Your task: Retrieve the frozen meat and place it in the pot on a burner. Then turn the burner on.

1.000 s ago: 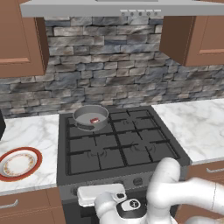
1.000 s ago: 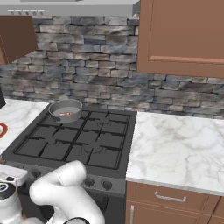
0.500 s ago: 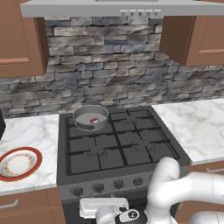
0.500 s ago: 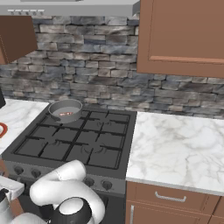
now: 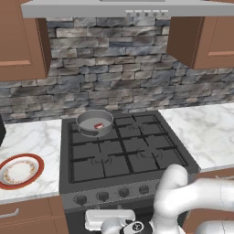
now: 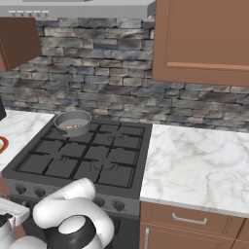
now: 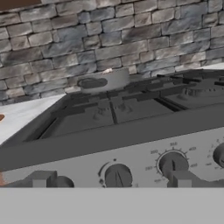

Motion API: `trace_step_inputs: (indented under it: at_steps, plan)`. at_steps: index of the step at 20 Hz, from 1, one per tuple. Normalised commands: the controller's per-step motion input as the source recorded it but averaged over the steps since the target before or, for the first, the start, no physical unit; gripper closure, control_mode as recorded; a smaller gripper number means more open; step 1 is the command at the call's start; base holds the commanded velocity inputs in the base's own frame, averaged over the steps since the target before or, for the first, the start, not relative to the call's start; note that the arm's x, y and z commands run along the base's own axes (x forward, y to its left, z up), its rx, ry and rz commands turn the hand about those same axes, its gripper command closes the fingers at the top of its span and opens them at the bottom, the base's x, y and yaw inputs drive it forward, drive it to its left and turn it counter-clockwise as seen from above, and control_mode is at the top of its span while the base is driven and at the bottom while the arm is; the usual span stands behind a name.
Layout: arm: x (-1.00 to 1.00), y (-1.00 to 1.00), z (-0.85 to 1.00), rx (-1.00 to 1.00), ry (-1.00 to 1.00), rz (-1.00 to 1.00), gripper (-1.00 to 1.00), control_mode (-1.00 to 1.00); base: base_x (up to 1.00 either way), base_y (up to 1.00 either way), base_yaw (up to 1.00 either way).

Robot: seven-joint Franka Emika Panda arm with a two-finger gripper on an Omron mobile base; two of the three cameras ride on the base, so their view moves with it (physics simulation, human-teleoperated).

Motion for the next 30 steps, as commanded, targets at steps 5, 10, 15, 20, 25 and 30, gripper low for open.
trace_step_inputs:
  at_steps: [5, 10, 15, 20, 25, 30]
  plan:
    - [0.01, -0.1, -0.18, 0.0, 0.0, 0.0, -1.0, -1.0, 0.0, 0.0, 0.0]
    - [0.06, 0.0, -0.19, 0.0, 0.0, 0.0, -1.0, -1.0, 0.0, 0.0, 0.0]
    - [0.13, 0.0, -0.25, 0.0, 0.0, 0.0, -1.0, -1.0, 0.0, 0.0, 0.0]
    - [0.12, 0.0, -0.26, 0.0, 0.0, 0.0, -1.0, -1.0, 0.0, 0.0, 0.0]
    - [0.13, 0.0, -0.31, 0.0, 0.0, 0.0, -1.0, -1.0, 0.0, 0.0, 0.0]
    - [0.14, 0.0, -0.19, 0.0, 0.0, 0.0, -1.0, -1.0, 0.0, 0.0, 0.0]
